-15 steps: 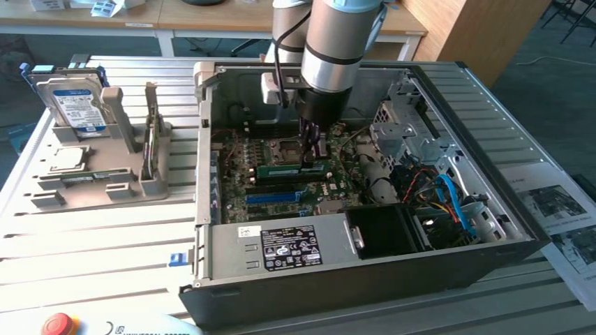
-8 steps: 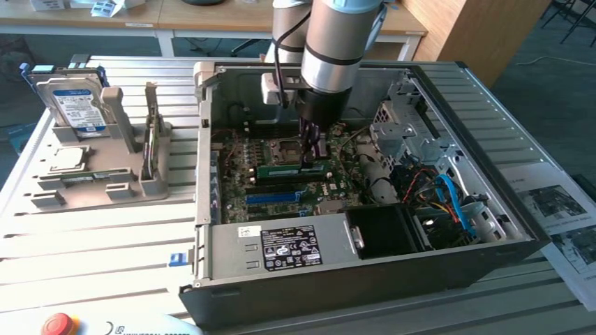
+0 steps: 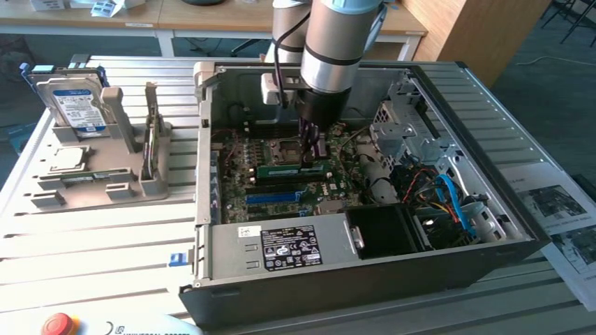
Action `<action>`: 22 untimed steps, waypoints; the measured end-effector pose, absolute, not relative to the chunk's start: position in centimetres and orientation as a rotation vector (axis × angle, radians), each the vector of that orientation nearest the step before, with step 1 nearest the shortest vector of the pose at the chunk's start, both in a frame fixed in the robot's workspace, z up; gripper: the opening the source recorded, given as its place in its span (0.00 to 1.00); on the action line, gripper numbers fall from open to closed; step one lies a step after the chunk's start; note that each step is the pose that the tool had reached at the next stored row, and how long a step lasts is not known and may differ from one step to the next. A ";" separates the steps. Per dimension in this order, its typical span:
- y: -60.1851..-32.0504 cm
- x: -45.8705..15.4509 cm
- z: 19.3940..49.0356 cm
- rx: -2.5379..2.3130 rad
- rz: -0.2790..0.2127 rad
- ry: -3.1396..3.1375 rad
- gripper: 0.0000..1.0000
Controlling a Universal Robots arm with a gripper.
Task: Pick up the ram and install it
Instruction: 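Insert the ram into the slot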
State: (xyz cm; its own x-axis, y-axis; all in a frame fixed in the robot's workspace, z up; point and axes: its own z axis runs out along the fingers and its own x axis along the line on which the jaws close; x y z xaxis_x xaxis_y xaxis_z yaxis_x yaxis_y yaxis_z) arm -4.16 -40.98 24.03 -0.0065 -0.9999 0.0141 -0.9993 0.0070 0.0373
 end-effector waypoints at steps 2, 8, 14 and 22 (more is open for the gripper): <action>-41.0 -4.2 24.0 2.187 -0.026 -2.205 0.11; -41.0 -4.2 23.8 2.184 -0.026 -2.208 0.11; -41.0 -4.2 23.7 2.183 -0.026 -2.208 0.11; -41.0 -4.2 23.5 2.183 -0.026 -2.208 0.11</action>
